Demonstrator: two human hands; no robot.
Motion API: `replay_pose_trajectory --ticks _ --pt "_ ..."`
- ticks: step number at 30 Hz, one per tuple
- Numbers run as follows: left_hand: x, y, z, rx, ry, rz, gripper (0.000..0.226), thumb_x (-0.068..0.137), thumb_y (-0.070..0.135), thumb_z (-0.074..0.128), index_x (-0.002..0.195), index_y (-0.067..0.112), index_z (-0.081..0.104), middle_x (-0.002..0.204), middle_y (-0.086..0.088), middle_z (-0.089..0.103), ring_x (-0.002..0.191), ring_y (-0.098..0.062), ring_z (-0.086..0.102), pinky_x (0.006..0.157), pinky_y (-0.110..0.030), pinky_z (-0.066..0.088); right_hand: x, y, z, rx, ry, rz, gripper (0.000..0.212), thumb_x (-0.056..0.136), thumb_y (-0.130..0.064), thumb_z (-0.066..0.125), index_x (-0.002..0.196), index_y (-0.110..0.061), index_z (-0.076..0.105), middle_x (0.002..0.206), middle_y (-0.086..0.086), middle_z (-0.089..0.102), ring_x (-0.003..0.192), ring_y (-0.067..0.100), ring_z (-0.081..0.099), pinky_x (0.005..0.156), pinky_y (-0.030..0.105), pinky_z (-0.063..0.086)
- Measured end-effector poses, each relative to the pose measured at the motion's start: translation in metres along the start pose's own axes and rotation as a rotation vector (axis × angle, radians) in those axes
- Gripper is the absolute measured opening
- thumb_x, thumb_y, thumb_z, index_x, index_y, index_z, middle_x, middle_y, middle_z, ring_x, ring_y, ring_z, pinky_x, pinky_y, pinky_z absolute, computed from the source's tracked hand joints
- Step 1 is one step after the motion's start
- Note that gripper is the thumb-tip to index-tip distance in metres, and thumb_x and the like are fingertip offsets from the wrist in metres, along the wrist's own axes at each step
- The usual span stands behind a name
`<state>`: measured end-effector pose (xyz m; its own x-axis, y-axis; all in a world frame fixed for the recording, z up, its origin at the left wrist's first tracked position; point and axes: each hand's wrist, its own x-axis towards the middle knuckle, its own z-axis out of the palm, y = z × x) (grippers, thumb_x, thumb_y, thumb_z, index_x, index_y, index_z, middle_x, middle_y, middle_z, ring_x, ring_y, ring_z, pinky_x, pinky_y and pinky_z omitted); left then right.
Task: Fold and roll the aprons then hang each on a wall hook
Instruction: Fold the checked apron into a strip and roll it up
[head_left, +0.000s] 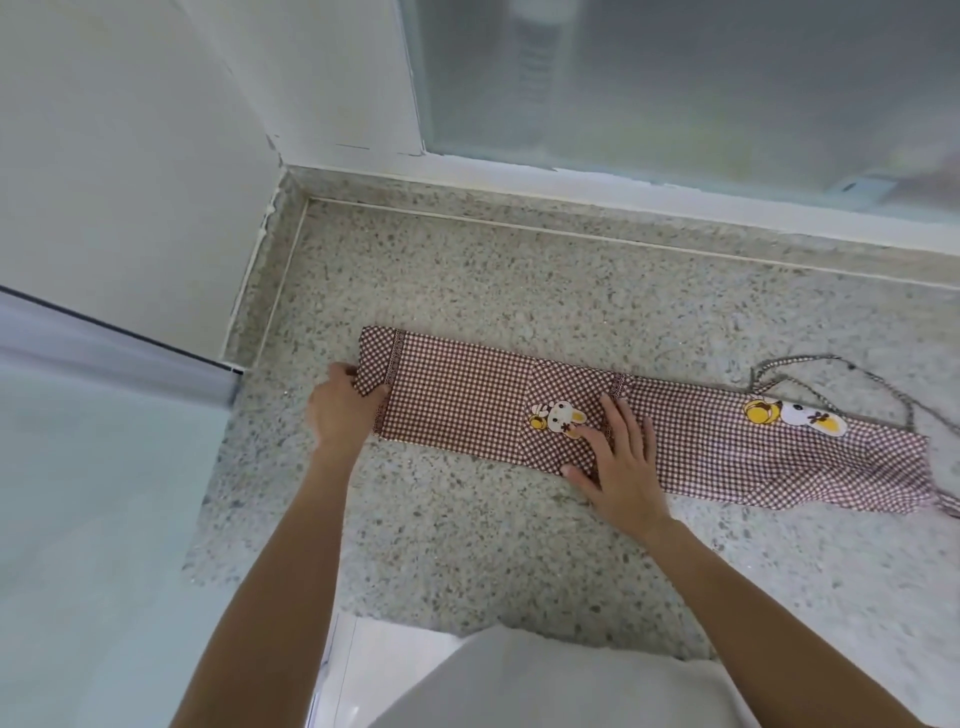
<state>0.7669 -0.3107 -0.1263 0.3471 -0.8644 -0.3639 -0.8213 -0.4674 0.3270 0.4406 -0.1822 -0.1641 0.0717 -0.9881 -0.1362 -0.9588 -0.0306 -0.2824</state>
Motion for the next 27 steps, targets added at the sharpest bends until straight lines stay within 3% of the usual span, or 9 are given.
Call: replay_pose_trajectory --ticks 4,7,11,14,16,20,23,27 --pt "-0.011 -0.008 0.005 0.022 0.023 -0.002 0.047 0.083 0.046 0.062 0.115 0.011 0.058 0.101 -0.012 0.067 0.094 -0.031 0.06 0.079 -0.039 0.048 -0.006 -0.002 -0.006 -0.078 0.068 -0.022 0.043 0.089 -0.051 0.039 0.115 -0.022 0.058 0.127 0.011 0.048 0.116 0.032 0.045 0.097 0.05 0.038" --pt "-0.03 -0.008 0.002 -0.157 0.087 0.045 0.037 0.087 0.041 0.06 0.103 0.007 0.061 0.091 -0.01 0.067 0.083 -0.027 0.062 0.065 -0.03 0.043 -0.011 -0.007 -0.007 -0.05 0.059 -0.027 0.04 0.09 -0.041 0.039 0.118 -0.02 0.06 0.115 0.007 0.054 0.106 0.027 0.051 0.089 0.045 0.045" --pt "-0.065 0.008 -0.009 -0.442 0.139 0.004 0.038 0.09 0.032 0.059 0.121 0.01 0.058 0.111 -0.007 0.065 0.102 -0.022 0.06 0.074 -0.023 0.043 -0.02 -0.008 -0.003 0.047 0.06 -0.01 0.031 0.091 -0.031 0.04 0.114 -0.017 0.057 0.123 0.007 0.054 0.114 0.026 0.048 0.091 0.043 0.048" --pt "-0.098 0.047 -0.016 -0.588 0.177 0.108 0.035 0.089 0.026 0.061 0.121 0.012 0.058 0.105 0.002 0.065 0.096 -0.011 0.061 0.07 -0.008 0.041 -0.027 -0.006 -0.004 0.058 0.072 -0.074 0.028 0.09 -0.028 0.038 0.105 -0.017 0.058 0.129 0.008 0.054 0.118 0.027 0.048 0.095 0.049 0.047" --pt "-0.122 0.087 -0.017 -0.652 0.171 0.209 0.035 0.088 0.024 0.063 0.121 0.014 0.059 0.102 0.011 0.061 0.095 -0.003 0.057 0.073 -0.003 0.04 -0.031 -0.002 -0.006 0.02 0.06 -0.111 0.029 0.089 -0.031 0.039 0.11 -0.022 0.058 0.137 0.008 0.05 0.127 0.029 0.043 0.104 0.055 0.037" --pt "-0.174 0.173 0.01 -0.702 0.042 0.499 0.033 0.088 0.02 0.063 0.12 0.015 0.059 0.105 0.017 0.057 0.094 0.009 0.052 0.083 -0.002 0.039 -0.047 0.013 -0.017 -0.103 -0.021 -0.1 0.038 0.085 -0.045 0.042 0.123 -0.04 0.049 0.151 0.006 0.031 0.138 0.033 0.024 0.11 0.059 0.015" --pt "-0.21 0.224 0.055 -0.68 -0.089 0.683 0.03 0.088 0.018 0.063 0.116 0.009 0.061 0.107 0.006 0.066 0.095 -0.001 0.058 0.085 -0.011 0.044 -0.068 0.031 -0.032 -0.083 -0.014 -0.034 0.044 0.083 -0.042 0.039 0.125 -0.033 0.048 0.144 0.008 0.038 0.134 0.03 0.028 0.106 0.058 0.027" --pt "-0.248 0.268 0.137 -0.44 -0.333 0.816 0.031 0.09 0.023 0.059 0.118 0.011 0.058 0.109 -0.006 0.068 0.099 -0.019 0.065 0.085 -0.027 0.048 -0.113 0.095 -0.058 -0.014 0.078 0.304 0.031 0.081 -0.02 0.062 0.111 -0.014 0.067 0.13 0.014 0.056 0.128 0.035 0.042 0.104 0.053 0.034"
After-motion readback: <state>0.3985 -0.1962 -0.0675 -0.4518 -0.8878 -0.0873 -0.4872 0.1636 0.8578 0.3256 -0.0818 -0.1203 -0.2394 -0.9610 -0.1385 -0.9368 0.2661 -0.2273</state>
